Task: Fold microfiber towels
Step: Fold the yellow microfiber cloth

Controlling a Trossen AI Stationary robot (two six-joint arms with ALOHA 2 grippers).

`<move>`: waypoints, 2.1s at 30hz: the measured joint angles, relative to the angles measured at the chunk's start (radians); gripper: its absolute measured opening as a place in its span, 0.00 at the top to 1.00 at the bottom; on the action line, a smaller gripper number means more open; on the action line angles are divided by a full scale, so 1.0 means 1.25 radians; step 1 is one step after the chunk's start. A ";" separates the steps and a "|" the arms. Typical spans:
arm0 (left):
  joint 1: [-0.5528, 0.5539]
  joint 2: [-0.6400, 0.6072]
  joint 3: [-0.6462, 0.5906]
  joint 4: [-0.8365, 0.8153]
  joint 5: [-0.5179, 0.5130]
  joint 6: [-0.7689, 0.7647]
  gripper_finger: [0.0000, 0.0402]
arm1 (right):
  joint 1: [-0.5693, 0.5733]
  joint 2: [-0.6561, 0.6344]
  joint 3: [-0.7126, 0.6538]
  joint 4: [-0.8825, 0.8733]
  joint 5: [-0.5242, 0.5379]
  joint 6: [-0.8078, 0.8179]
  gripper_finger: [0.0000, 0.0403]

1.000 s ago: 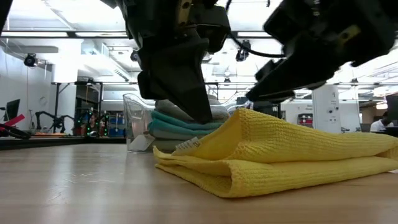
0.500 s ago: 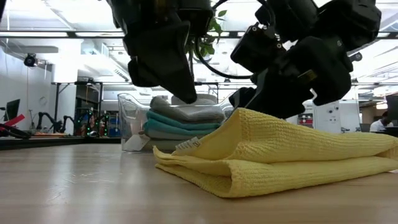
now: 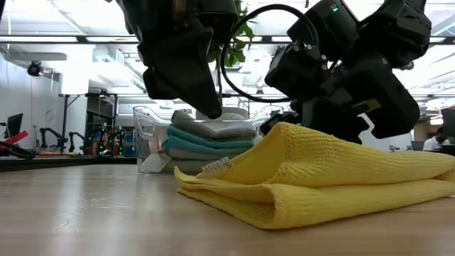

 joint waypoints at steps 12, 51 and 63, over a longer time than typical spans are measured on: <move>0.000 0.000 -0.003 0.024 -0.001 -0.003 1.00 | 0.000 -0.005 0.003 0.002 -0.020 -0.010 0.61; 0.001 0.001 -0.005 0.062 -0.016 -0.028 1.00 | 0.002 -0.033 0.003 -0.008 -0.013 -0.024 0.98; -0.004 0.002 -0.007 0.021 0.017 -0.068 1.00 | 0.012 -0.086 0.004 -0.006 0.080 -0.083 0.98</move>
